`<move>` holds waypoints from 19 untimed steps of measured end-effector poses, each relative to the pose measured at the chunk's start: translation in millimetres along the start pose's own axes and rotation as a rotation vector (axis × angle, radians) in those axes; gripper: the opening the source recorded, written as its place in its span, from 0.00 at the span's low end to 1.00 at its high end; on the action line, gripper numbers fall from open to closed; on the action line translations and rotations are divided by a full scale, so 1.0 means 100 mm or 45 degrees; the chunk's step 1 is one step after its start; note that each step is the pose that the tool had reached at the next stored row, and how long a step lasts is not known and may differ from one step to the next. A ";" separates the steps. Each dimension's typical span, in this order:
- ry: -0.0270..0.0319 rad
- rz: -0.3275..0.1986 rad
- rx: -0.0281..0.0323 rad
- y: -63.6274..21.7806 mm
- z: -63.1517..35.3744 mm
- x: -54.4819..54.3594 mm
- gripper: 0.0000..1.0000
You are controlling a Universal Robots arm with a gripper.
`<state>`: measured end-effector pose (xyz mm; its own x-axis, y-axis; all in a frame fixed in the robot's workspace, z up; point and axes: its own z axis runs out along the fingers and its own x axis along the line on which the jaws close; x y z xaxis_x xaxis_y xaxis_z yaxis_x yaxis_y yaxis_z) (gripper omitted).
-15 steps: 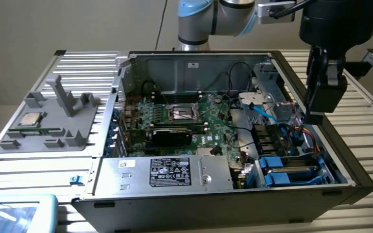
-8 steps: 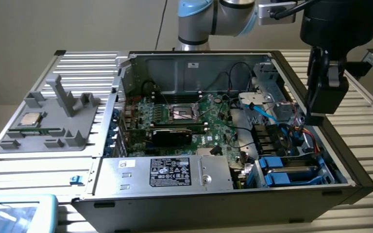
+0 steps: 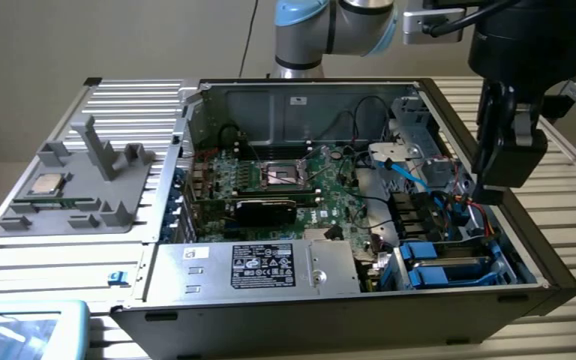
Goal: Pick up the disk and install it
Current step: 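Insert the first disk wire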
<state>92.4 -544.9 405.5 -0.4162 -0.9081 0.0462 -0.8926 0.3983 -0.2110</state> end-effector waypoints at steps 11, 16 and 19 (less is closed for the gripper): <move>0.0082 -0.082 -0.0590 0.024 0.007 0.01 0.50; 0.0068 -0.091 -0.0592 0.023 0.006 0.01 0.50; 0.0050 -0.134 -0.0722 0.023 0.007 0.01 0.50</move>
<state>89.9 -545.4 404.3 -0.3205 -0.9447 0.0690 -0.9397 0.3079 -0.1492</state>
